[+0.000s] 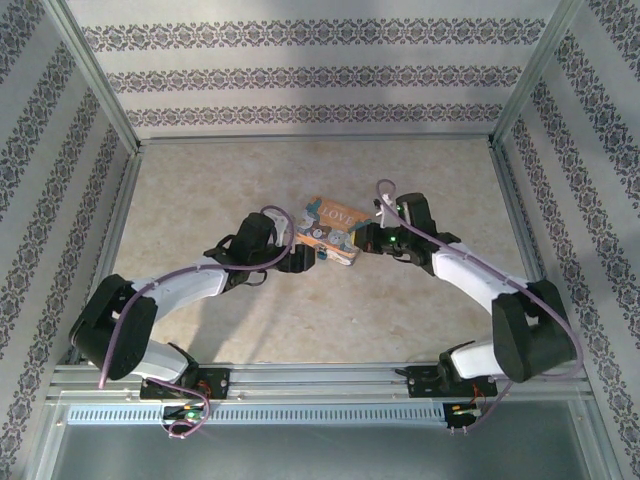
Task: Unlock the padlock with the key
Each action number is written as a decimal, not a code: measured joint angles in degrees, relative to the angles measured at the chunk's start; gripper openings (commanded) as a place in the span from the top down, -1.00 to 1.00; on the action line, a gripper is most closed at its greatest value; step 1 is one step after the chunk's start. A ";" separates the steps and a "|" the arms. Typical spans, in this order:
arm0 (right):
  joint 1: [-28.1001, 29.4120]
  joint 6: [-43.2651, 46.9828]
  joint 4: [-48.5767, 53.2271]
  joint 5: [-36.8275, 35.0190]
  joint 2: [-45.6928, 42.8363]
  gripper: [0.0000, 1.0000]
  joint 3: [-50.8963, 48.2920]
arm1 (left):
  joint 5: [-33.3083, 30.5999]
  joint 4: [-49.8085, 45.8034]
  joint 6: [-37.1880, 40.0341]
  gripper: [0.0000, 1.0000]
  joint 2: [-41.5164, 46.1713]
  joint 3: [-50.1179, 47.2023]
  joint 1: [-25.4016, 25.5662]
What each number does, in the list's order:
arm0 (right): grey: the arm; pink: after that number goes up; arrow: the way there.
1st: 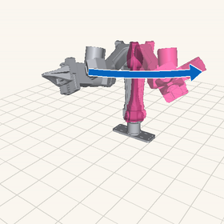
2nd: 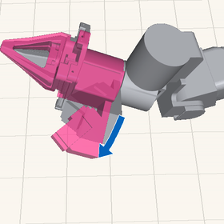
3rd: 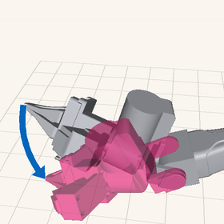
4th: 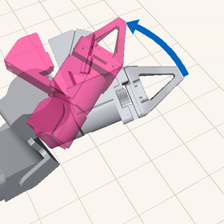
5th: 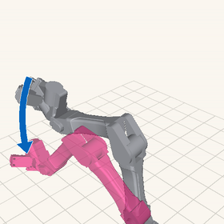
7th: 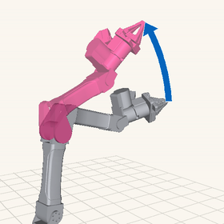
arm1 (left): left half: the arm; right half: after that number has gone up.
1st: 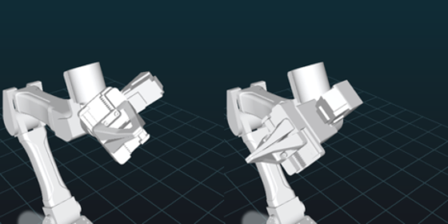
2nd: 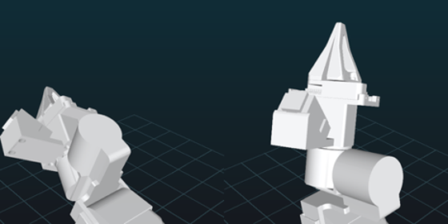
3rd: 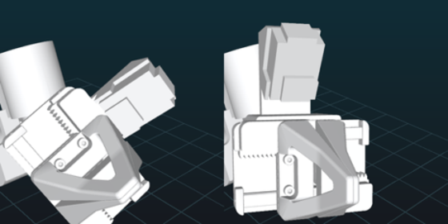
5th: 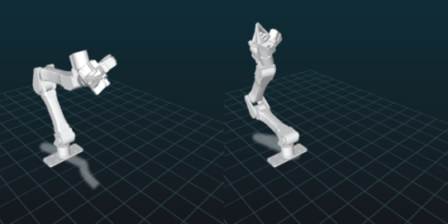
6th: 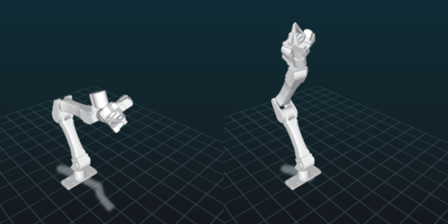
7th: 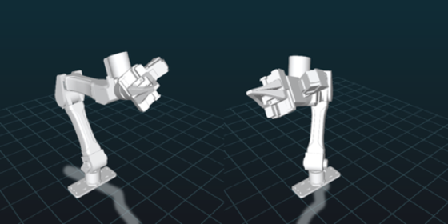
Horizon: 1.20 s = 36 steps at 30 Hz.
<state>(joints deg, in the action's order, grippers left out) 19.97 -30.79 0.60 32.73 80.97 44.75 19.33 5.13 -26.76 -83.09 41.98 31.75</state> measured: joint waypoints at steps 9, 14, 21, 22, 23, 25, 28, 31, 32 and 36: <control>1.31 0.26 -0.94 0.79 9.09 1.00 6.12 | 1.92 0.61 -0.57 -0.57 -4.76 0.04 0.00; 1.31 0.39 -1.09 0.81 11.32 1.00 6.49 | 3.21 1.11 -0.76 -0.56 -6.34 0.59 0.00; 1.31 0.39 -1.27 0.85 13.11 1.00 6.45 | 4.39 2.56 -0.76 -0.55 -8.57 1.33 0.00; 1.31 0.39 -1.36 0.85 13.11 1.00 6.38 | 4.66 3.06 -0.79 -0.54 -9.03 1.36 0.00; 1.31 0.42 -1.51 0.85 13.11 1.00 6.32 | 4.87 3.52 -0.81 -0.54 -9.57 1.42 0.00; 1.31 0.44 -1.99 0.94 13.11 1.00 6.01 | 5.42 4.44 -0.96 -0.53 -10.56 1.44 -0.02; 1.31 0.68 -3.06 1.22 12.98 1.00 5.40 | 6.27 6.05 -1.01 -0.52 -11.63 1.46 -0.11; 1.31 0.81 -3.76 1.25 12.85 1.00 4.98 | 7.17 8.66 -1.01 -0.52 -12.79 1.46 -0.52; 1.31 0.79 -3.89 1.25 12.79 1.00 4.85 | 7.50 9.64 -1.01 -0.52 -13.20 1.46 -0.68; 1.31 0.81 -4.35 1.22 12.61 1.00 4.52 | 8.24 13.31 -0.81 -0.51 -15.08 1.46 -1.03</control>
<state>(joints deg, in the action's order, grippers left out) 21.28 -29.98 -3.75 33.95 93.58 49.28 27.57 18.44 -27.57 -98.17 43.44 30.72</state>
